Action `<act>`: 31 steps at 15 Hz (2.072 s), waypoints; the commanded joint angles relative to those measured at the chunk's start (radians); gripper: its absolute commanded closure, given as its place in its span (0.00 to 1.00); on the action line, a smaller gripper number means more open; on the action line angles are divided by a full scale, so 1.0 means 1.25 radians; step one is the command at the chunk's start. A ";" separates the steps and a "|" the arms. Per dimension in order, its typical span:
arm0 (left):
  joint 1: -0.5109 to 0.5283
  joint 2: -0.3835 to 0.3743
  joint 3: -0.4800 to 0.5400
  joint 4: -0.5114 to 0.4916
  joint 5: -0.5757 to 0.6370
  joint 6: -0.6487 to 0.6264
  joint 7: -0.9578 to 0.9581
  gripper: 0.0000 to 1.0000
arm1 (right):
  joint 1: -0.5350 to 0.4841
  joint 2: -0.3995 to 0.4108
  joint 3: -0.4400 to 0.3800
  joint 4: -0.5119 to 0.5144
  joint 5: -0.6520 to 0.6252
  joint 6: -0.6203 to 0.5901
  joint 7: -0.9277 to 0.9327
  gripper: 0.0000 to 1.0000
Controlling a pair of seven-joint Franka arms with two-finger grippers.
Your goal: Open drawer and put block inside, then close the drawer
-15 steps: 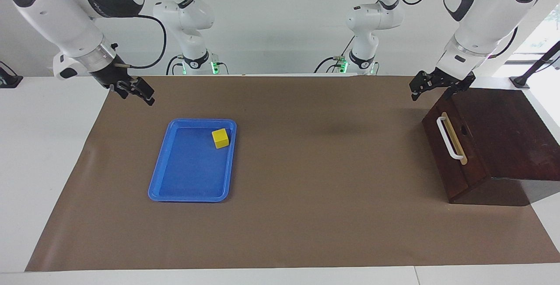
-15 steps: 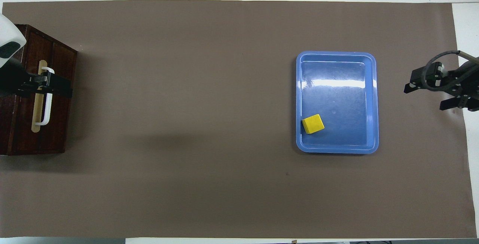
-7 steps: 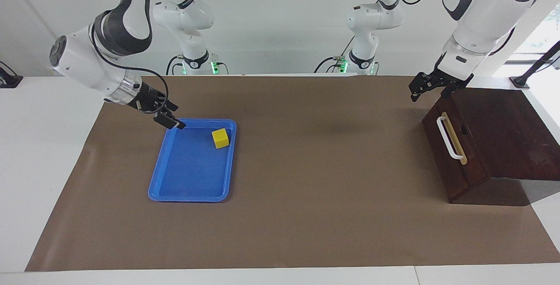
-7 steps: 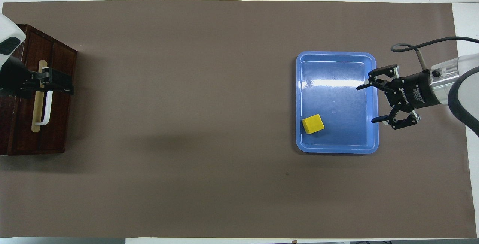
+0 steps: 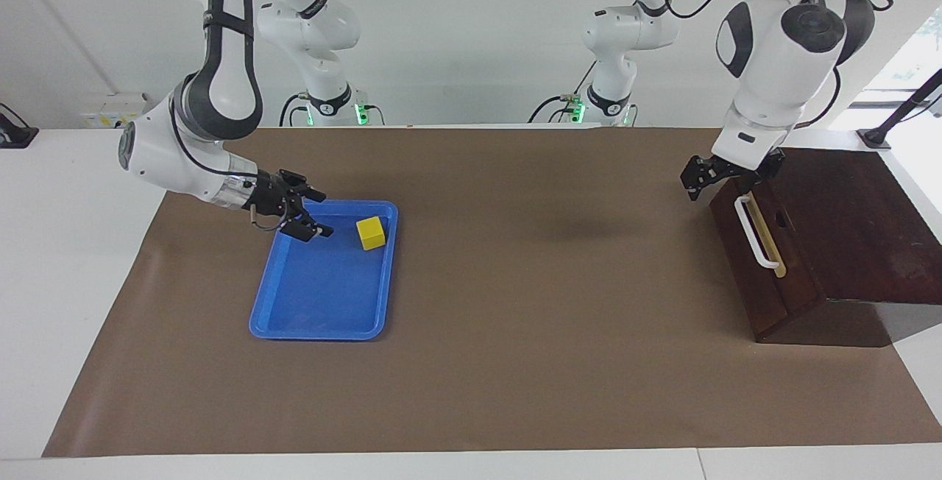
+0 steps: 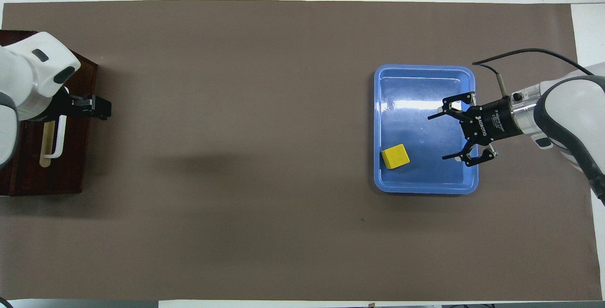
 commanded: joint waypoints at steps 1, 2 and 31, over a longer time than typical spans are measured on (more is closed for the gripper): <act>-0.029 0.009 0.007 -0.039 0.107 0.037 -0.012 0.00 | -0.020 0.093 0.010 0.091 0.039 -0.042 0.004 0.00; -0.035 0.014 0.007 -0.061 0.138 0.056 -0.015 0.00 | -0.020 0.133 0.010 0.127 0.061 -0.051 0.003 0.00; 0.037 0.096 0.006 -0.189 0.375 0.318 -0.031 0.00 | 0.014 0.095 0.003 -0.077 0.115 -0.010 -0.135 0.00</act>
